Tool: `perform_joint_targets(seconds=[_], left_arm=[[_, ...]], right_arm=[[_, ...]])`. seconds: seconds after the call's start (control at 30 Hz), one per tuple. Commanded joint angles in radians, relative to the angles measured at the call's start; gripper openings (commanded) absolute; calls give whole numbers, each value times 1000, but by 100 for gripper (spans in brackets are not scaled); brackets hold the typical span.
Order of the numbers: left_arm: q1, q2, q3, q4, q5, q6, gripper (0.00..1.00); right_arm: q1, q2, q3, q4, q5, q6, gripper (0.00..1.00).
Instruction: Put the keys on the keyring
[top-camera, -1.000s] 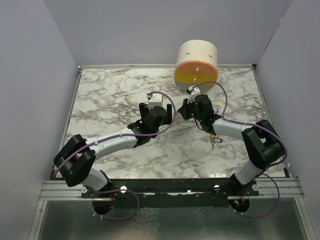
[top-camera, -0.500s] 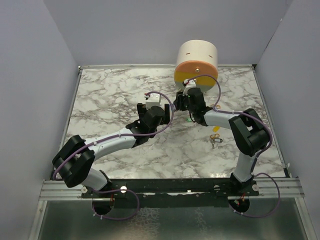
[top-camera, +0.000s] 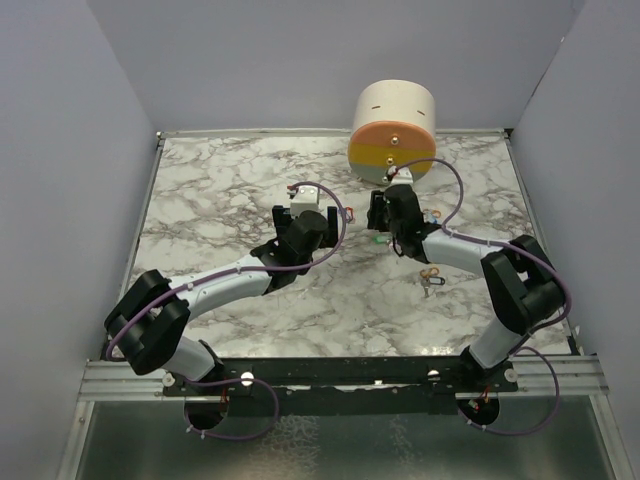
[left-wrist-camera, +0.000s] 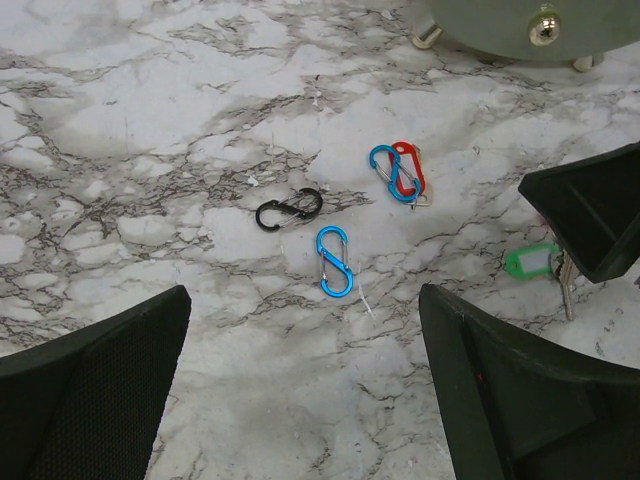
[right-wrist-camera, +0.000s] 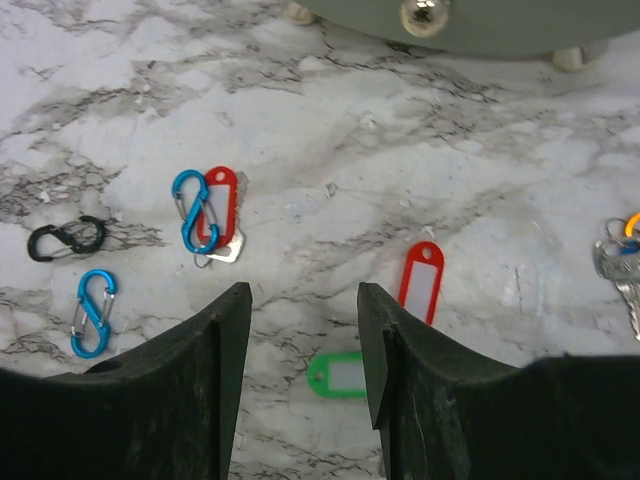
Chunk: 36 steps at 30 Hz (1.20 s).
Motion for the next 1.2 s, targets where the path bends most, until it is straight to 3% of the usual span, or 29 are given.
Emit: perform_joint_targets(seconds=[0.0, 0.2, 0.47, 1.17], left_arm=[[6, 11, 0, 7, 12, -5, 99], [6, 18, 5, 5, 16, -5, 99], [6, 27, 8, 0, 15, -5, 99], [10, 38, 10, 3, 13, -6, 99]], right_arm=[[-1, -46, -26, -149, 117, 88, 47], [-1, -54, -30, -255, 172, 139, 44], [-2, -46, -64, -242, 169, 145, 32], [-10, 1, -54, -196, 165, 136, 18]])
